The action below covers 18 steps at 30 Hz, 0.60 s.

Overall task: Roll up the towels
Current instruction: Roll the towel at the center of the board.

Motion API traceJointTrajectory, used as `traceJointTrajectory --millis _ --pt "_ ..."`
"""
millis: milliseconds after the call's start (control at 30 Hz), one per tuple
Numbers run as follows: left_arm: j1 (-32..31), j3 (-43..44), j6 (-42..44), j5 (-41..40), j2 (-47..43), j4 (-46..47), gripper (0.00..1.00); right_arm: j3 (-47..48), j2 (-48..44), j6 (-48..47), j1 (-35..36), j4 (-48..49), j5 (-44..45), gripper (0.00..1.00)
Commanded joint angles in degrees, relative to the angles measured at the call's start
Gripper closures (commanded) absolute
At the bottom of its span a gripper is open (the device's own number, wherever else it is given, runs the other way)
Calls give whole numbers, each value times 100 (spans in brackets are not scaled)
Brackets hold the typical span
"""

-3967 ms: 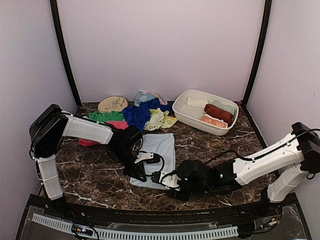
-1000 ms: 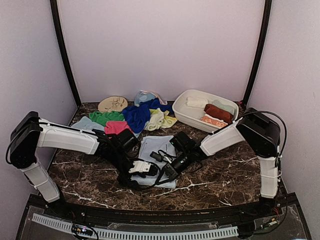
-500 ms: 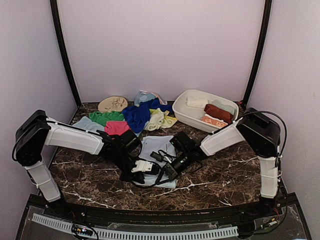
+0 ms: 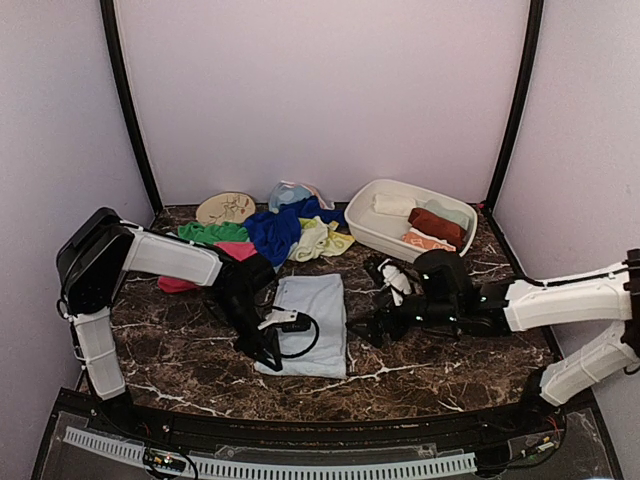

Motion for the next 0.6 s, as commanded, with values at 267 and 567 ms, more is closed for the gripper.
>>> traceJointTrajectory --millis 267,567 --pt "344 688 -25 818 928 -1427 100 -1567 -2127 -1846 530 1680 2129 0" --pt "549 1292 -315 914 1687 -1904 100 -1096 -708 -4491 2329 1400 2457 20"
